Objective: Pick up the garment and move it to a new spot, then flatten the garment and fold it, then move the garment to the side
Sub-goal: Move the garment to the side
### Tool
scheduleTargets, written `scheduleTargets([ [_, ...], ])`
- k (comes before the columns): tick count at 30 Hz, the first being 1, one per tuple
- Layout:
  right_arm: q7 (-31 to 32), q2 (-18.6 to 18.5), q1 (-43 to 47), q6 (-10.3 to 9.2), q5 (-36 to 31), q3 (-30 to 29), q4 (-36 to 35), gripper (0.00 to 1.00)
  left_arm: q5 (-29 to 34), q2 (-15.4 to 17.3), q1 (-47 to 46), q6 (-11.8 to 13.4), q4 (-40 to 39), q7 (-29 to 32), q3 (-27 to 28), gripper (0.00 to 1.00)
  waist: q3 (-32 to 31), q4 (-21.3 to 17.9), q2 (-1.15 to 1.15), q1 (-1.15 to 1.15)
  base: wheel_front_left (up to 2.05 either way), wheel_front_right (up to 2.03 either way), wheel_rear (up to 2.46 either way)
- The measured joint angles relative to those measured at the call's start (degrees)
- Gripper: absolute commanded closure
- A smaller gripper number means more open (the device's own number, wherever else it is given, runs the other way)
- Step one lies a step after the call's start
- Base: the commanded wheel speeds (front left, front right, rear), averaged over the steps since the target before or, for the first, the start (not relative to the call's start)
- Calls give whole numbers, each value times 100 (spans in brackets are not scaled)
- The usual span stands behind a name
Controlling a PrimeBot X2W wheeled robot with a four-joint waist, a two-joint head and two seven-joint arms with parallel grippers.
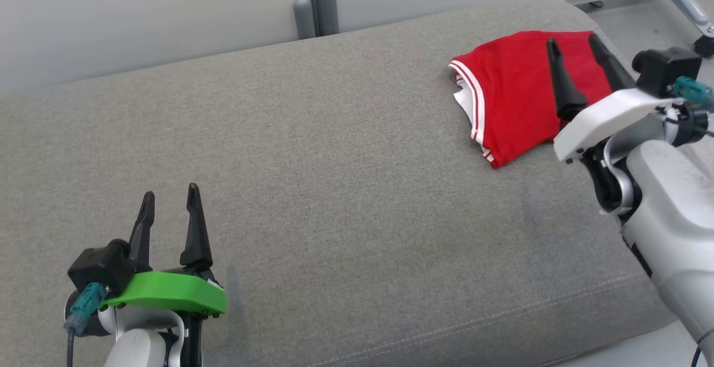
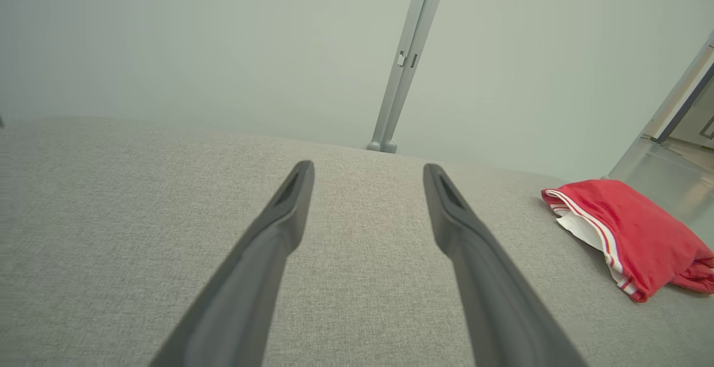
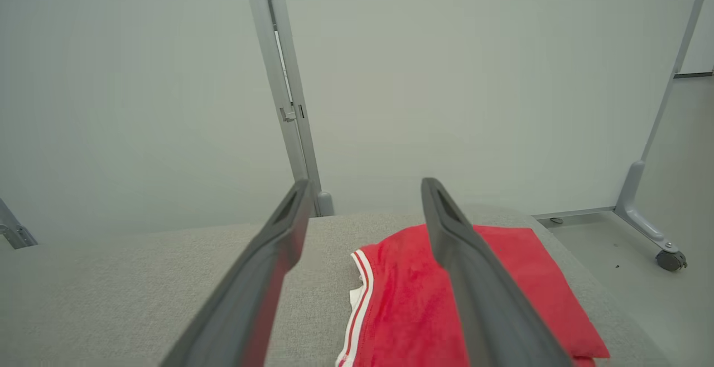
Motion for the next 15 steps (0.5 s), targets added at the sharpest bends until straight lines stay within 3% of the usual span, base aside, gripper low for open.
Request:
scheduleTargets([
  [6, 0, 278, 781, -202, -335, -98, -541, 0, 130, -18, 215, 53, 57, -25, 86, 0, -179, 192, 0, 0, 0, 0, 0],
  [15, 0, 399, 1605, -302, -883, -164, -1017, 0, 309, -67, 560, 68, 53, -31, 222, 0, -352, 457, 0, 0, 0, 0, 0],
])
